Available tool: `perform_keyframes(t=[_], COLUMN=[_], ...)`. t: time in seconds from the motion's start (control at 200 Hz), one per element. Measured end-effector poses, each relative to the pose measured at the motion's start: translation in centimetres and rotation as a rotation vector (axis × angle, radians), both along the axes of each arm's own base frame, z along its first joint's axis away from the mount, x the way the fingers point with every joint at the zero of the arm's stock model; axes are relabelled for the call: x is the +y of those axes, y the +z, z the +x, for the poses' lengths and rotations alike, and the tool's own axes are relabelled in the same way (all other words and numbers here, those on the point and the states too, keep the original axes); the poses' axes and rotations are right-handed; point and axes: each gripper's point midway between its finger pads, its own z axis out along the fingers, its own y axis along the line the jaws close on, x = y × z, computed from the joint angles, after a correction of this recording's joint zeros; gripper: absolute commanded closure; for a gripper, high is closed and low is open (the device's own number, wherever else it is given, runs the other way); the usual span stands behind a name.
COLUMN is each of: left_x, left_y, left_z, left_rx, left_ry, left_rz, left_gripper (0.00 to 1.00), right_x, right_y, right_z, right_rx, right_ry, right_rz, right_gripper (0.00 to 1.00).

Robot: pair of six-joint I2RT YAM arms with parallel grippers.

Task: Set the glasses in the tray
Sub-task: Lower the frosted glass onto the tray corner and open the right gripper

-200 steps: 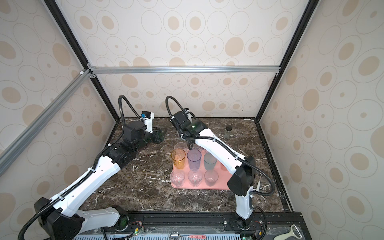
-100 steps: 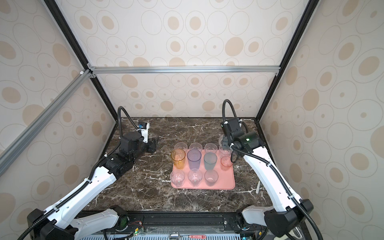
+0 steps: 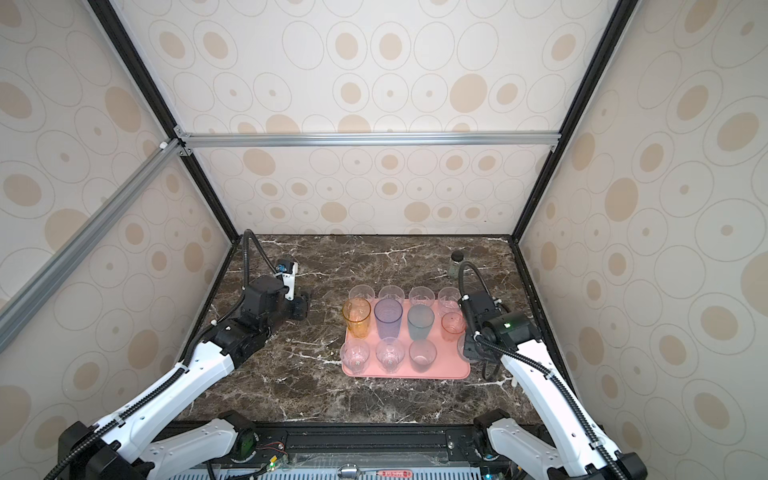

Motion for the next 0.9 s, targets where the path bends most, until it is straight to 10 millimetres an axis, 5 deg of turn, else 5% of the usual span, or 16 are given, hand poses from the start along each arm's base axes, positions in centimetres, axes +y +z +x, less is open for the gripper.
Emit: perform_keyframes(t=[0.57, 0.9], left_x=[-0.1, 0.0], left_y=[-1.0, -1.1], left_z=[0.0, 0.1], left_rx=[0.004, -0.004], left_ry=[-0.009, -0.012], left_rz=[-0.006, -0.006], left_gripper=[0.38, 0.38], right_x=[2.0, 1.6], right_y=[-6.5, -7.5], right_z=[0.2, 0.7], right_rx=[0.085, 0.077], right_ry=[-0.073, -0.101], right_rz=[0.101, 0.072], right_gripper=[0.92, 0.9])
